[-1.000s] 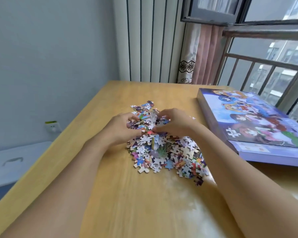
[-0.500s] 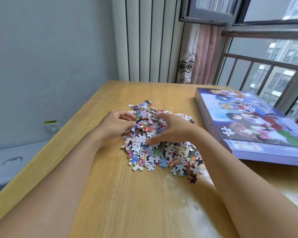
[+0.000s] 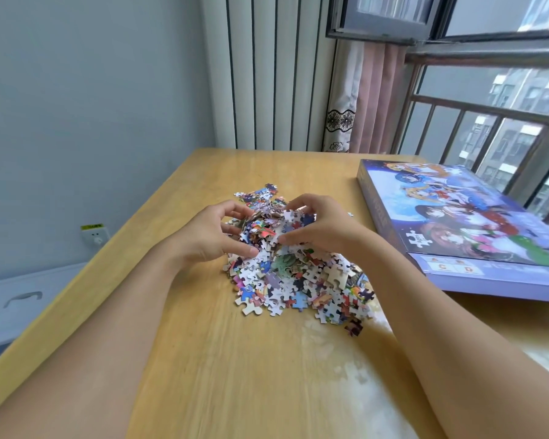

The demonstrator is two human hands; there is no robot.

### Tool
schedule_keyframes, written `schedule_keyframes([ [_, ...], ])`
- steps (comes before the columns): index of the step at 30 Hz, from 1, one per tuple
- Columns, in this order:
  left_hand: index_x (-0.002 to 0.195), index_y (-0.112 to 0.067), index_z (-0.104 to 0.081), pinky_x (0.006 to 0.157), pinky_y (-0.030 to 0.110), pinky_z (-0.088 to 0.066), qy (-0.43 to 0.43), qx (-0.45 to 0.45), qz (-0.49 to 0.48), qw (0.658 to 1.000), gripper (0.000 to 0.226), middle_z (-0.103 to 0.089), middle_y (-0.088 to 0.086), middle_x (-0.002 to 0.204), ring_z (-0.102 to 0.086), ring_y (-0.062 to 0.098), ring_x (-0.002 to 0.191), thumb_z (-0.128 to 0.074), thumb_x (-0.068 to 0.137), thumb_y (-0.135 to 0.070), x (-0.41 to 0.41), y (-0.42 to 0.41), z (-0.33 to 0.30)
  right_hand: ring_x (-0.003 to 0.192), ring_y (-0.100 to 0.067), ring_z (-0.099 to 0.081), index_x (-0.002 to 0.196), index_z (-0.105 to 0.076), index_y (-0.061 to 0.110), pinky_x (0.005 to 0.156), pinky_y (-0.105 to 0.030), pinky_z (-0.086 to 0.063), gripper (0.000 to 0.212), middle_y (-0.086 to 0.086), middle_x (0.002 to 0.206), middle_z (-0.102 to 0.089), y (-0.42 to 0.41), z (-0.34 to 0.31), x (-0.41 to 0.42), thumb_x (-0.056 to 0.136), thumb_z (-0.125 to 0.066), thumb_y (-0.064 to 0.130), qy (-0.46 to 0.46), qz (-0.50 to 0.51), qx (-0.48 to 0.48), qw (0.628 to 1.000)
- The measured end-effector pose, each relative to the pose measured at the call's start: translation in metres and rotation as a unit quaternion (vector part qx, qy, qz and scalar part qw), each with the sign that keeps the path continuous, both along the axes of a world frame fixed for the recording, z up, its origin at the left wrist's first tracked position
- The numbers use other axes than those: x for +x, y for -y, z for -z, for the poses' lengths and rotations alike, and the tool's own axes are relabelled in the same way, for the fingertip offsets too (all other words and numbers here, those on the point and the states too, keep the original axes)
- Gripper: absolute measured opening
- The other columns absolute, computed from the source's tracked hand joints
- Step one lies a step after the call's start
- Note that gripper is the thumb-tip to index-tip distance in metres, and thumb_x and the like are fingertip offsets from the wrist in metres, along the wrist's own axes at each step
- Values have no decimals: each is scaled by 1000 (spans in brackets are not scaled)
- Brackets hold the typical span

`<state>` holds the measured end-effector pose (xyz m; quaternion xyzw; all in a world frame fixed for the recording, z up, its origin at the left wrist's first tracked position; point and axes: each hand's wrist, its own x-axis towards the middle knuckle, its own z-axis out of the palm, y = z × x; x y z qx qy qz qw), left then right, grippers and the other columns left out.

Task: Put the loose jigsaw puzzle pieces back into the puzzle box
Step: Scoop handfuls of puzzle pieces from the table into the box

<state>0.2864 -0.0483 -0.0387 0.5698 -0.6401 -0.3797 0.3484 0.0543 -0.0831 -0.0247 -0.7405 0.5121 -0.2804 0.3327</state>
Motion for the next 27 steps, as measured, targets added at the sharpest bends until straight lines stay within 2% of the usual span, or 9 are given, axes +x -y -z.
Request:
schedule_keyframes([
  [2,113,-34,-64,78,28,-55,-15,-9,-6,1000,61,-58,-10,125,-65,12,104,-94,64,-14,-1,0,0,78,-13,-62,122,-63,28,67,-28,-52,57,0,103,-62,-1,-1,0,73,-89,40,15,-2,7,1000],
  [5,116,-30,-65,72,26,-57,-31,-11,-5,999,58,-59,-8,125,-68,15,101,-91,68,-12,-3,-3,-1,105,-16,-62,135,-56,28,82,-30,-51,79,3,119,-60,-3,-4,-1,67,-85,59,-20,-17,29,999],
  [8,116,-31,-65,72,27,-58,-31,-9,-3,999,56,-60,-9,125,-68,15,101,-90,70,-12,-4,-4,-2,129,-21,-50,145,-45,30,90,-30,-41,97,0,144,-49,-3,-3,2,62,-93,46,-72,-38,34,996],
  [12,115,-32,-67,87,40,-60,-27,-7,-1,1000,49,-62,-9,124,-69,17,103,-87,75,-13,-1,-4,-2,121,-19,-51,141,-51,28,82,-28,-44,93,-3,145,-50,-3,-4,2,60,-97,33,-35,-24,34,999],
  [15,115,-31,-68,90,42,-59,-27,-9,4,1000,41,-63,-6,124,-71,19,101,-81,81,-11,0,-3,-2,127,-21,-52,141,-54,24,99,-33,-43,98,-3,143,-54,-1,-4,2,55,-99,33,-8,-4,44,999],
  [17,114,-29,-68,89,42,-60,-31,-13,5,999,38,-64,-5,123,-72,21,100,-80,83,-11,0,-3,-3,121,-22,-56,140,-56,19,97,-34,-47,97,-2,135,-59,-1,-4,1,54,-100,30,19,4,50,999],
  [21,112,-25,-69,78,34,-61,-45,-21,-12,999,31,-67,-4,119,-74,19,92,-80,84,-17,-2,-2,-3,96,-18,-61,138,-56,15,69,-24,-53,88,-5,121,-58,-3,-11,-5,60,-97,23,78,23,59,995],
  [25,103,-26,-73,71,31,-59,-59,-76,-81,992,17,-70,-4,108,-71,19,90,-74,88,-34,-6,1,-6,96,-28,-72,132,-59,8,82,-38,-60,115,-16,117,-68,-3,-15,-5,31,-102,43,210,48,66,974],
  [27,104,-18,-71,68,28,-56,-115,-93,-102,984,21,-71,2,107,-68,15,87,-67,94,-36,-14,0,-9,88,-24,-74,121,-56,4,71,-30,-57,84,-14,109,-71,-3,-19,-7,53,-99,26,277,52,92,955],
])
